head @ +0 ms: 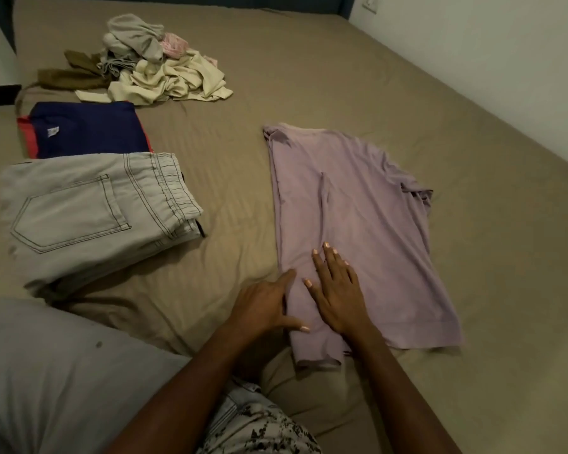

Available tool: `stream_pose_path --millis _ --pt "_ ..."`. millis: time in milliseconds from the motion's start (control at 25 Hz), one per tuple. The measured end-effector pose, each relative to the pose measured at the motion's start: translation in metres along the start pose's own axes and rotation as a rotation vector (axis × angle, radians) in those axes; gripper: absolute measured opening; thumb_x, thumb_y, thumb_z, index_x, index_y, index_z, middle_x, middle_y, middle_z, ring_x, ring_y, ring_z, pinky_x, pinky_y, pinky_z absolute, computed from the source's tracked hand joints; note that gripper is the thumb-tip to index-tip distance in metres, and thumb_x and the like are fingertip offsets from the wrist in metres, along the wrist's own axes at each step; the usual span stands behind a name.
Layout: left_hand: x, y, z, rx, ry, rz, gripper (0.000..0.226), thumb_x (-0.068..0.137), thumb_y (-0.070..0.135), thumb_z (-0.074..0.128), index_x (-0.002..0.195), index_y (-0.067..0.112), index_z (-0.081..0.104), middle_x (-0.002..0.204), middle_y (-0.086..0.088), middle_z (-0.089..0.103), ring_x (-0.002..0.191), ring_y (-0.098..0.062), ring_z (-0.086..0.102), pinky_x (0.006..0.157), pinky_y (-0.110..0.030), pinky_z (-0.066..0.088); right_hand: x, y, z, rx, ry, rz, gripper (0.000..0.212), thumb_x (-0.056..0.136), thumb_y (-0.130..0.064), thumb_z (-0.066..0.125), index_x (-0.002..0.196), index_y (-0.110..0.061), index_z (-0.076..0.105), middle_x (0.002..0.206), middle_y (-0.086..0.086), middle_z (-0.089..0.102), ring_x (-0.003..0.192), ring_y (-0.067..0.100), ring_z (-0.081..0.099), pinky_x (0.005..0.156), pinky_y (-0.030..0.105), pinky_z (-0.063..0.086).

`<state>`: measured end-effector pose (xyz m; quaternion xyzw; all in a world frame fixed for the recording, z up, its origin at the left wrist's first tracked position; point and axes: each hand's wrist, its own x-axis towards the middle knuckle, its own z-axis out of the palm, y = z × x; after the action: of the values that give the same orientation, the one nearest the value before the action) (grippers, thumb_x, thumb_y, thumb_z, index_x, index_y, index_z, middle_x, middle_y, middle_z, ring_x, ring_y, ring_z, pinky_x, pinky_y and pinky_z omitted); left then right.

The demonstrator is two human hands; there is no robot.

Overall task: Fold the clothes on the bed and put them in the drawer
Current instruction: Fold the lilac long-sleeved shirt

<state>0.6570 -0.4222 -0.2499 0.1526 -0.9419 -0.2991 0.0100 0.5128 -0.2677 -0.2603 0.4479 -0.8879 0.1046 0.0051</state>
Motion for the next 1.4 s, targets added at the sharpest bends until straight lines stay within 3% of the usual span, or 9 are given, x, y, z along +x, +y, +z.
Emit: stream_pose_path --millis 120,320,520,640,840,1000,1120,1280,1400 --pt "0.0 0.005 0.0 0.016 0.055 -0.012 0.135 0.049 0.106 0.042 0.158 0.027 0.032 0.131 -0.006 0.069 0.114 -0.025 0.066 0.092 -0.034 0.052 -0.003 0.012 -0.01 0.128 0.049 0.113 0.071 0.105 -0.064 0.016 0.165 -0.025 0.012 0.172 0.003 0.012 0.157 0.018 0.015 0.124 0.039 0.018" --pt "0.022 0.036 0.002 -0.185 0.308 0.059 0.061 0.079 0.062 0.078 0.128 0.026 0.068 0.074 0.004 0.07 0.069 -0.015 0.067 0.067 -0.028 0.053 -0.023 0.096 -0.045 -0.053 0.309 0.578 0.056 0.088 -0.035 0.045 0.133 -0.003 0.055 0.126 0.025 0.06 0.111 0.044 0.056 0.094 0.05 0.045" --pt "0.053 0.086 0.012 -0.771 0.141 -0.006 0.028 0.085 0.04 0.082 0.102 0.02 0.075 0.061 -0.003 0.07 0.054 -0.018 0.069 0.058 -0.033 0.057 -0.025 0.162 -0.083 0.249 0.1 1.029 0.062 0.074 -0.043 0.074 0.115 -0.001 0.058 0.114 0.027 0.064 0.105 0.044 0.063 0.09 0.048 0.053" --pt "0.07 0.114 0.007 -0.987 -0.014 -0.121 0.027 0.089 0.036 0.079 0.102 0.012 0.074 0.071 -0.013 0.074 0.06 -0.028 0.074 0.051 -0.031 0.053 -0.022 0.157 -0.099 0.38 0.142 0.918 0.041 0.058 -0.034 0.074 0.093 -0.014 0.068 0.084 0.012 0.072 0.082 0.034 0.07 0.068 0.038 0.055" --pt "0.119 0.132 0.012 -1.068 -0.131 -0.345 0.054 0.084 0.049 0.08 0.115 0.008 0.065 0.085 -0.016 0.076 0.065 -0.028 0.074 0.054 -0.033 0.057 -0.005 0.093 -0.102 0.488 0.0 0.384 0.028 0.067 -0.026 0.074 0.095 -0.025 0.073 0.079 -0.005 0.073 0.068 0.015 0.068 0.065 0.035 0.057" --pt "0.127 0.117 0.029 -0.944 -0.139 -0.366 0.042 0.086 0.014 0.081 0.123 0.013 0.06 0.09 -0.015 0.074 0.063 -0.023 0.071 0.058 -0.04 0.062 0.023 0.129 -0.087 0.685 0.259 0.766 0.012 0.078 -0.026 0.074 0.087 -0.018 0.074 0.08 0.005 0.075 0.072 0.029 0.073 0.066 0.045 0.061" --pt "0.124 0.105 0.041 -0.958 -0.106 -0.318 0.051 0.084 -0.012 0.068 0.13 0.011 0.064 0.08 -0.016 0.072 0.06 -0.022 0.07 0.059 -0.036 0.063 0.051 0.174 -0.077 0.345 0.219 1.101 0.063 0.073 -0.058 0.083 0.106 -0.007 0.065 0.109 0.019 0.066 0.103 0.039 0.066 0.073 0.036 0.048" --pt "0.131 0.107 0.037 -0.967 -0.002 -0.309 0.038 0.087 -0.006 0.069 0.121 0.012 0.072 0.077 -0.012 0.072 0.061 -0.024 0.073 0.057 -0.034 0.061 0.079 0.197 -0.069 0.531 0.183 0.986 0.024 0.08 -0.024 0.073 0.078 -0.006 0.058 0.076 0.015 0.061 0.082 0.035 0.066 0.069 0.043 0.053" --pt "0.141 0.111 0.019 -0.995 0.089 -0.292 0.018 0.09 0.009 0.075 0.107 0.017 0.075 0.081 -0.013 0.075 0.068 -0.025 0.075 0.058 -0.041 0.062 0.091 0.203 -0.083 0.552 0.296 0.872 0.019 0.099 -0.023 0.061 0.099 -0.005 0.055 0.091 0.019 0.064 0.093 0.041 0.065 0.072 0.04 0.046"
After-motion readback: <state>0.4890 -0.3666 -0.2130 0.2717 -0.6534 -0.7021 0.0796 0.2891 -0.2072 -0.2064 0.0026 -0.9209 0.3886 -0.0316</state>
